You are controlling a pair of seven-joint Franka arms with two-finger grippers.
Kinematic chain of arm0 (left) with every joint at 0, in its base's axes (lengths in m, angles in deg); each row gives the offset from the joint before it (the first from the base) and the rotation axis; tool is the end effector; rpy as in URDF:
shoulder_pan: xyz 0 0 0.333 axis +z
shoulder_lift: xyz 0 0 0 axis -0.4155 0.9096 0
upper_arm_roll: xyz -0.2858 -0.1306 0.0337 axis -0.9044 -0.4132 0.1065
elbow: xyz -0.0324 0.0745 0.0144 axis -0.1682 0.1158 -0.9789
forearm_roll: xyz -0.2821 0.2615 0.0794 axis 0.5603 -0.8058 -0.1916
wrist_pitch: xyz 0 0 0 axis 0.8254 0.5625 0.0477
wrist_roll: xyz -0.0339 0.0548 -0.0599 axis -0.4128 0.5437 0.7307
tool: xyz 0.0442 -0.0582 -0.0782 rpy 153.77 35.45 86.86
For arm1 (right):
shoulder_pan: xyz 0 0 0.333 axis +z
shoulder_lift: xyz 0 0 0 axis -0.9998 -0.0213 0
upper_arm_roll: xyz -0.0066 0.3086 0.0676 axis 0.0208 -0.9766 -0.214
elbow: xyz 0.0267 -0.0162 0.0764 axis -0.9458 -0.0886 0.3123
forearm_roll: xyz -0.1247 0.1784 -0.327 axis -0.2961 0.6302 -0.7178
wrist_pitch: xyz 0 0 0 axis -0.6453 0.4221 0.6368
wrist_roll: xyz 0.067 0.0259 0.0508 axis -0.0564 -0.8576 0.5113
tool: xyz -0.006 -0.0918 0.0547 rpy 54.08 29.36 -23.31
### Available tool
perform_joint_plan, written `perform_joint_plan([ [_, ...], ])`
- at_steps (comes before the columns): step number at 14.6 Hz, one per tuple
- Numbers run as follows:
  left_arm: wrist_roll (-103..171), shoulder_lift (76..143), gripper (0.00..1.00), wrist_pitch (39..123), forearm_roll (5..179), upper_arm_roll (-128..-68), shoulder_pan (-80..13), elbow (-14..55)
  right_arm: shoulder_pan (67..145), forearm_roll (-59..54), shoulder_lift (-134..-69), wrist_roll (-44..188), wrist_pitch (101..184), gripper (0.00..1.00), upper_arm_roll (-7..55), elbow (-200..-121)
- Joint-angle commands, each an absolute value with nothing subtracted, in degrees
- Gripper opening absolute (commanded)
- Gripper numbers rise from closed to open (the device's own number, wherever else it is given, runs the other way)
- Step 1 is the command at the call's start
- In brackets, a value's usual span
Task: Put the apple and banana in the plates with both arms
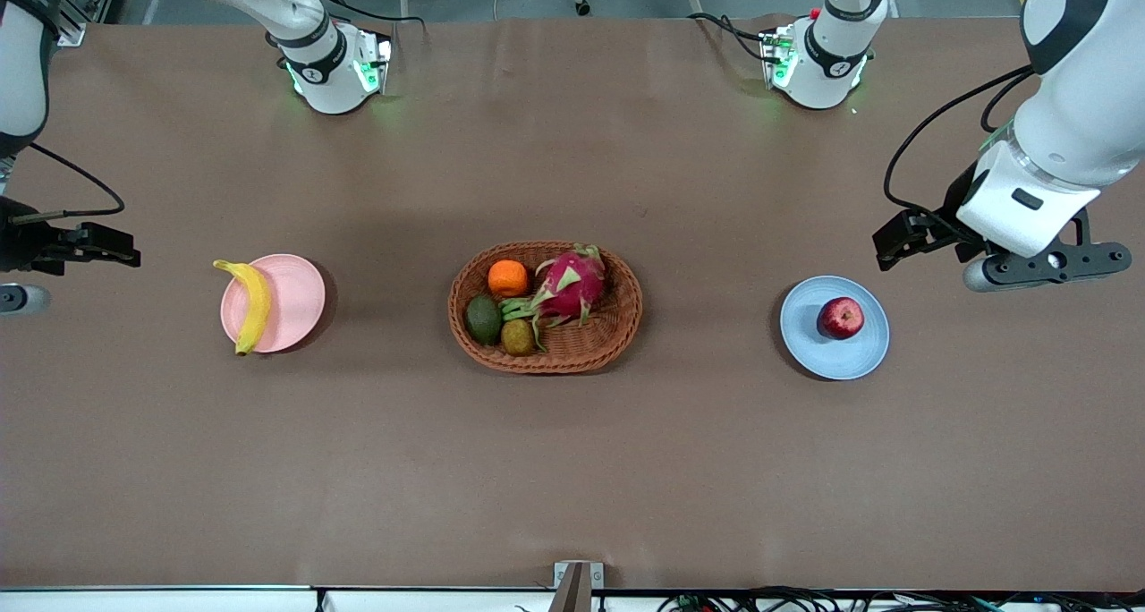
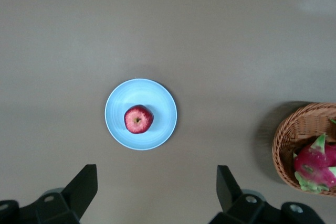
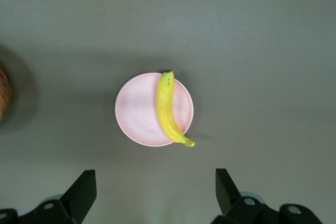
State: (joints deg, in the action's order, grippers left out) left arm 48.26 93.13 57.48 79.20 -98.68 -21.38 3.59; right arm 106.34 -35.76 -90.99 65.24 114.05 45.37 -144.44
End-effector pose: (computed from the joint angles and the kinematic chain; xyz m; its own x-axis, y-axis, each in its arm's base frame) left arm 0.5913 -0.1410 0.6037 0.9953 0.0864 0.0430 0.0865 -0.9962 -0.0012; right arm 0.6070 -0.0600 0.5593 0.9902 0.0470 -0.1318 0.0491 -0.9987 0.0127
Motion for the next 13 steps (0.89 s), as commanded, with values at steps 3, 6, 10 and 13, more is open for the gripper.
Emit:
perform_joint_plan([
  [3, 47.6, 90.0, 1.00, 55.2, 80.0, -98.9, -21.5, 3.4, 104.3, -34.7, -90.5, 69.4, 113.6, 1.00, 45.3, -138.6],
  [6, 45.3, 89.3, 1.00, 53.4, 80.0, -98.8, -21.2, 3.5, 102.4, -33.4, -90.7, 69.9, 114.6, 1.00, 45.2, -138.1],
  [10, 38.5, 86.3, 1.00, 52.6, 79.9, -94.8, -23.0, 6.3, 92.8, -33.4, -89.2, 73.9, 117.4, 1.00, 33.9, -138.6],
  [13, 38.1, 82.4, 1.00, 54.0, 80.3, -89.8, -27.7, 11.7, 83.7, -33.9, -88.3, 73.9, 117.8, 1.00, 24.0, -138.9],
])
